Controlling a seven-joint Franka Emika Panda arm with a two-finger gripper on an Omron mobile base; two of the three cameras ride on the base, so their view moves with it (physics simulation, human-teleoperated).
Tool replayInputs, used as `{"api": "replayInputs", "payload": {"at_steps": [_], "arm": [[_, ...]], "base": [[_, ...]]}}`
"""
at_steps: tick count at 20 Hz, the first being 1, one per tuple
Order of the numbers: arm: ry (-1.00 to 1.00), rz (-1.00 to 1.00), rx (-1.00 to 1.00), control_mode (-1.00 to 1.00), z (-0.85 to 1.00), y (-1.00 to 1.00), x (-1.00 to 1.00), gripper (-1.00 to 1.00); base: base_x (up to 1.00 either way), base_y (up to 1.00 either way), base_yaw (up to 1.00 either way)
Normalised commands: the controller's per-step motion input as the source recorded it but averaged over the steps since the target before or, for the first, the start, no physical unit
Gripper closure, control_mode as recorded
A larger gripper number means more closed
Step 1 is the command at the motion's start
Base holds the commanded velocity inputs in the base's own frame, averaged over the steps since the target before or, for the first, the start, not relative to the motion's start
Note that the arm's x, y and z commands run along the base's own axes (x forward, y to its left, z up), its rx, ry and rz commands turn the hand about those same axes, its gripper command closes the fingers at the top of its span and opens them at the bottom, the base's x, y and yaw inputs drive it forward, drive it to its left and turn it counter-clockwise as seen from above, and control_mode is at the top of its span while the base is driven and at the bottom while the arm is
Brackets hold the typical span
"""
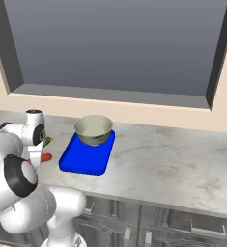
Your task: Place the two vegetables and bowl onto the tray for setting up a vegetable dip station.
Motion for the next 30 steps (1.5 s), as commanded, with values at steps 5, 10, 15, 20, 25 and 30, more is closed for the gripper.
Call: {"api": "replayInputs", "payload": {"at_steps": [5, 10, 15, 20, 25, 30], "arm": [[0.0, -0.25, 0.0, -1.0, 0.21, -0.32, -0.16, 1.0], [0.0, -0.24, 0.0, -1.0, 0.17, -0.32, -0.11, 1.0], [0.0, -0.2, -0.01, -1.0, 0.16, -0.31, -0.07, 1.0], [0.0, -0.13, -0.04, -1.0, 0.1, -0.35, -0.01, 1.0], [0.0, -0.06, -0.08, -1.0, 0.04, -0.36, 0.0, 1.0], [-0.04, -0.01, -0.07, -1.0, 0.02, -0.33, 0.0, 1.0]], "base": [[0.0, 0.0, 0.0], [0.0, 0.0, 0.0], [0.0, 0.0, 0.0], [0.0, 0.0, 0.0], [0.0, 0.0, 0.0], [0.0, 0.0, 0.0]]}}
